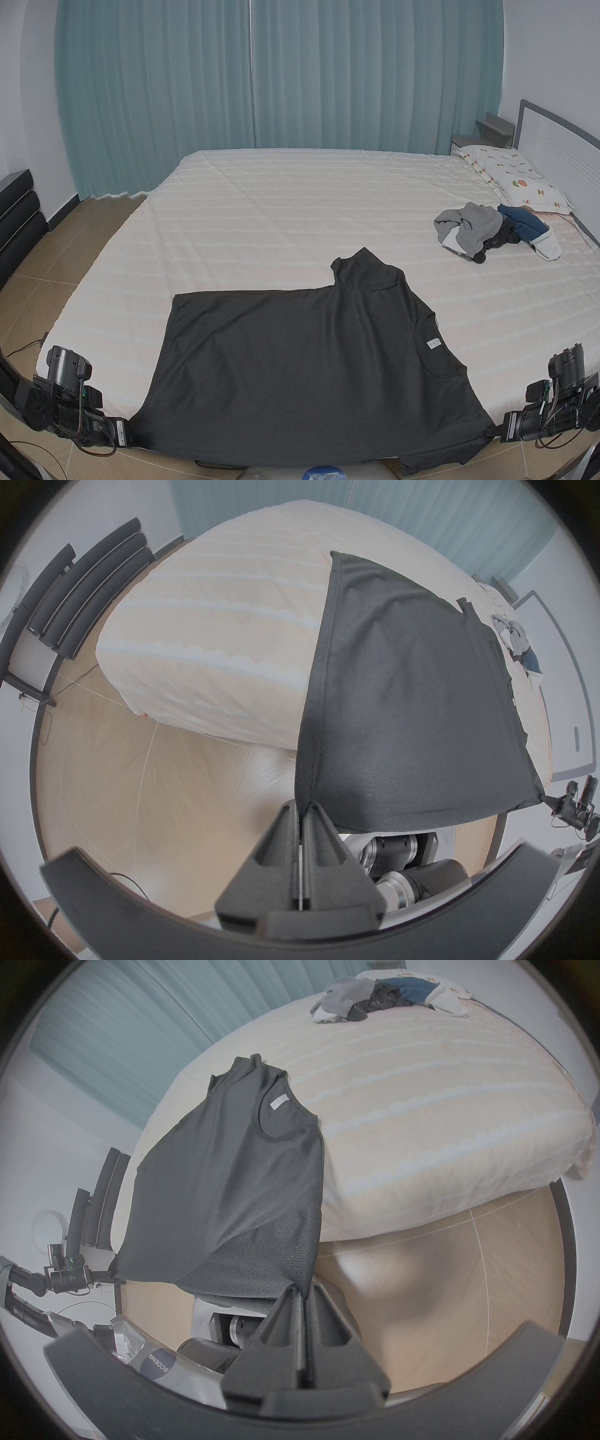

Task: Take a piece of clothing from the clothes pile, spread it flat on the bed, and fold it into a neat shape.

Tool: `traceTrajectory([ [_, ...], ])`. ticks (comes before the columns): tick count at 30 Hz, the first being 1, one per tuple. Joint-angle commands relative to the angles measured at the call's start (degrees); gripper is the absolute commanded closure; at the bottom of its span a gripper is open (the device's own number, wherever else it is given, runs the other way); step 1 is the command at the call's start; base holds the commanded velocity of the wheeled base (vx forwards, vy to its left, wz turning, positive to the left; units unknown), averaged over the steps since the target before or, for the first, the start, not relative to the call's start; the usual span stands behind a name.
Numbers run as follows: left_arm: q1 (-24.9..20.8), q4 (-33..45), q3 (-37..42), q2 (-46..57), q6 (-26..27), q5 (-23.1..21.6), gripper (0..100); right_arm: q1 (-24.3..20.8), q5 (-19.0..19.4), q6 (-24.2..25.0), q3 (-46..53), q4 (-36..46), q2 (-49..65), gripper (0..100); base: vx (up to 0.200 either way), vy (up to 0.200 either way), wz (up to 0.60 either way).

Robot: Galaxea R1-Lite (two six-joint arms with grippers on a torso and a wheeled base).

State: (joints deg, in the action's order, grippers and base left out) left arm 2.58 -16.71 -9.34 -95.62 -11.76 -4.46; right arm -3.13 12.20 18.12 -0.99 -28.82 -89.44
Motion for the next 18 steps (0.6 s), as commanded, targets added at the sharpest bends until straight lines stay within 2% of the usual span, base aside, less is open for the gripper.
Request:
traceTrajectory([
  [1,0.7,-0.3,-1.9,0.3,-1.2,0.0,100,0.0,0.4,0.3,-0.6,-0.2,2.3,100,0.0,0.0,0.0],
  [4,1.1,-0.5,-3.4,0.4,-3.9,0.0,100,0.0,0.6,0.6,-2.2,-0.2,2.4,100,0.0,0.0,0.0],
  [6,1.1,-0.9,-5.9,0.7,-8.5,-0.3,100,0.2,0.6,0.9,-5.1,-0.2,1.6,100,0.0,0.0,0.0],
  [7,1.1,-0.9,-5.9,0.7,-8.5,-0.3,100,0.2,0.6,0.9,-5.1,-0.2,1.6,100,0.0,0.0,0.0],
  [9,0.9,-2.6,-8.0,0.9,-13.8,-0.6,100,0.2,0.6,1.7,-8.4,-0.2,0.7,100,0.0,0.0,0.0],
  [11,0.8,-3.2,-8.2,0.9,-14.9,-0.6,100,0.2,0.6,2.2,-9.2,-0.2,0.5,100,0.0,0.0,0.0],
  [12,0.8,-5.9,-8.9,0.9,-18.7,-0.7,100,0.2,0.6,4.6,-12.8,-0.1,0.3,100,0.0,0.0,0.0],
  [14,0.8,-7.5,-8.9,0.8,-20.1,-0.7,100,0.2,0.7,6.3,-14.7,0.2,-0.6,100,0.0,0.0,0.0],
  [18,0.7,-8.4,-8.8,0.6,-20.5,-0.9,100,0.2,0.5,6.6,-16.7,-0.1,-3.5,100,0.0,0.0,0.0],
])
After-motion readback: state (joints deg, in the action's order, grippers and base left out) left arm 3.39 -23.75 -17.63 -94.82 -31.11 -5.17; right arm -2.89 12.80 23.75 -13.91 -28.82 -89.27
